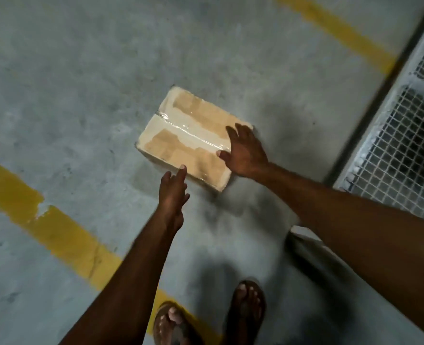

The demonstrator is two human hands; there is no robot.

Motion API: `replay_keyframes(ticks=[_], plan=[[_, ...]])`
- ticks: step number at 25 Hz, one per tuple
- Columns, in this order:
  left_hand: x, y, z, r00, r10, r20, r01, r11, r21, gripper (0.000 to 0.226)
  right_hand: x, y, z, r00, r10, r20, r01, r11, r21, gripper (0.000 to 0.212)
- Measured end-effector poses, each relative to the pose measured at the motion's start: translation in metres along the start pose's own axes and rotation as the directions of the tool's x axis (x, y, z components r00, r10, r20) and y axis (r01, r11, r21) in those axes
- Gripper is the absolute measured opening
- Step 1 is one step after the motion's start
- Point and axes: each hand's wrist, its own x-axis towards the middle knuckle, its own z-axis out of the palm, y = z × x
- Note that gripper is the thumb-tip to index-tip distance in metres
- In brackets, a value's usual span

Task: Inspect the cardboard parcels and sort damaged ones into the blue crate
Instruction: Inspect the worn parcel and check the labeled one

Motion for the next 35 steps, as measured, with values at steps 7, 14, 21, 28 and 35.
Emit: replay_keyframes(ticks=[7, 14, 21, 28, 35], plan=[[0.092, -0.013, 0.019, 0.999, 0.017, -0.033, -0.016, 1.0, 0.027, 0.035, 0.116, 0.014, 0.021, 0.985, 0.172, -0.009, -0.169, 0.975, 0.143, 0.088], [0.02, 0.029, -0.022, 0.913, 0.377, -0.153, -0.355, 0.922, 0.154, 0.057, 0.026, -0.008, -0.029, 0.952, 0.286, -0.111, -0.243, 0.924, 0.296, 0.069], [-0.176, 0.099, -0.057, 0.747, 0.649, -0.144, -0.531, 0.712, 0.458, 0.065, -0.147, -0.078, -0.138, 0.965, 0.262, 0.024, -0.202, 0.682, 0.702, 0.086], [-0.393, 0.16, -0.069, 0.752, 0.622, -0.217, -0.54, 0.771, 0.339, 0.051, -0.316, -0.123, -0.289, 0.965, 0.26, -0.042, -0.101, 0.515, 0.851, 0.075], [-0.575, 0.172, -0.074, 0.695, 0.693, -0.195, -0.566, 0.693, 0.446, 0.036, -0.494, -0.122, -0.4, 0.936, 0.29, -0.199, -0.018, 0.605, 0.796, 0.064]])
